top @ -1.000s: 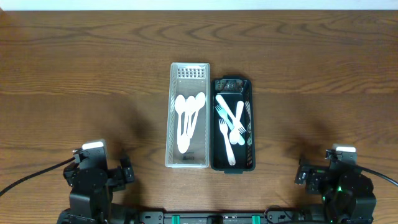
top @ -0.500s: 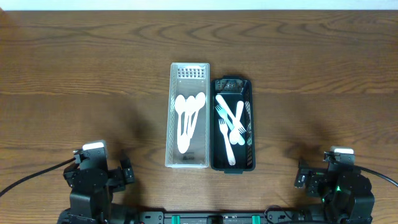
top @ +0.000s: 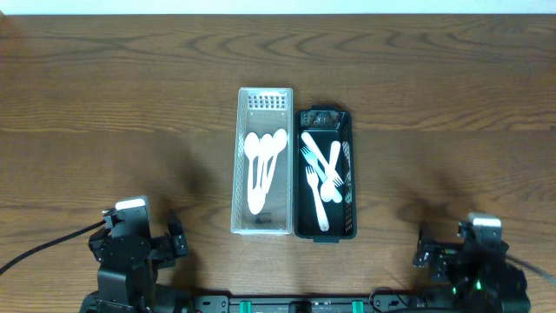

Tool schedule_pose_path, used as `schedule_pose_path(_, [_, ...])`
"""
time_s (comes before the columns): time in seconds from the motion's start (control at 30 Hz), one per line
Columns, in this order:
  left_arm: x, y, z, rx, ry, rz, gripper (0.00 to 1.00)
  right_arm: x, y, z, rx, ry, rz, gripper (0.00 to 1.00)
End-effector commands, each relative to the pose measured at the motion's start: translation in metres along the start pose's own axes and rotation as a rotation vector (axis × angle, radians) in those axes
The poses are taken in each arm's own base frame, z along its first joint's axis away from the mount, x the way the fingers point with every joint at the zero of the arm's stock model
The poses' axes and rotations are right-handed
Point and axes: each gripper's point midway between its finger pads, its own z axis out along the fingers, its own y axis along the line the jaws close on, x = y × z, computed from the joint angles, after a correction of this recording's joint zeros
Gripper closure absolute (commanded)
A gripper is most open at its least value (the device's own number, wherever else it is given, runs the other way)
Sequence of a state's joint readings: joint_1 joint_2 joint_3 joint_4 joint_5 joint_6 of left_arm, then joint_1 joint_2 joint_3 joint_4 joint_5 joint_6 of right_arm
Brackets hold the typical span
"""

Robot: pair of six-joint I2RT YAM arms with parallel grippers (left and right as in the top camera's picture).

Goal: Pack container

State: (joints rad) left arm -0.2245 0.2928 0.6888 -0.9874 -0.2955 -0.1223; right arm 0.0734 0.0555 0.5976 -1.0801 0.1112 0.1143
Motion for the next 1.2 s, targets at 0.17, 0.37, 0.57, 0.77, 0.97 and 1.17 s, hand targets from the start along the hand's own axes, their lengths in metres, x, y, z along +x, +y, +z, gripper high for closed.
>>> schedule_pose_path(0.17, [0.001, 0.001, 0.001, -0.01, 0.001, 0.02, 0.02, -0.041, 0.02, 0.023, -0.091, -0.248, -0.053, 0.01])
schedule_pose_path(0.37, [0.001, 0.001, 0.001, -0.01, 0.001, 0.02, 0.02, -0.074, 0.028, 0.053, -0.092, -0.534, -0.103, 0.01])
schedule_pose_path(0.57, [0.001, 0.001, 0.001, -0.01, 0.001, 0.02, 0.02, -0.043, 0.028, 0.088, -0.092, -0.516, -0.103, 0.01])
schedule_pose_path(0.77, [0.001, 0.001, 0.001, -0.01, 0.001, 0.02, 0.02, -0.028, 0.032, 0.096, -0.115, -0.462, -0.114, 0.01])
schedule_pose_path(0.97, [0.001, 0.001, 0.001, -0.01, 0.001, 0.02, 0.02, -0.028, 0.032, 0.096, -0.115, -0.461, -0.114, 0.01])
schedule_pose_path(1.17, [0.001, 0.001, 0.001, -0.01, 0.001, 0.02, 0.02, -0.028, 0.032, 0.096, -0.115, -0.461, -0.114, 0.01])
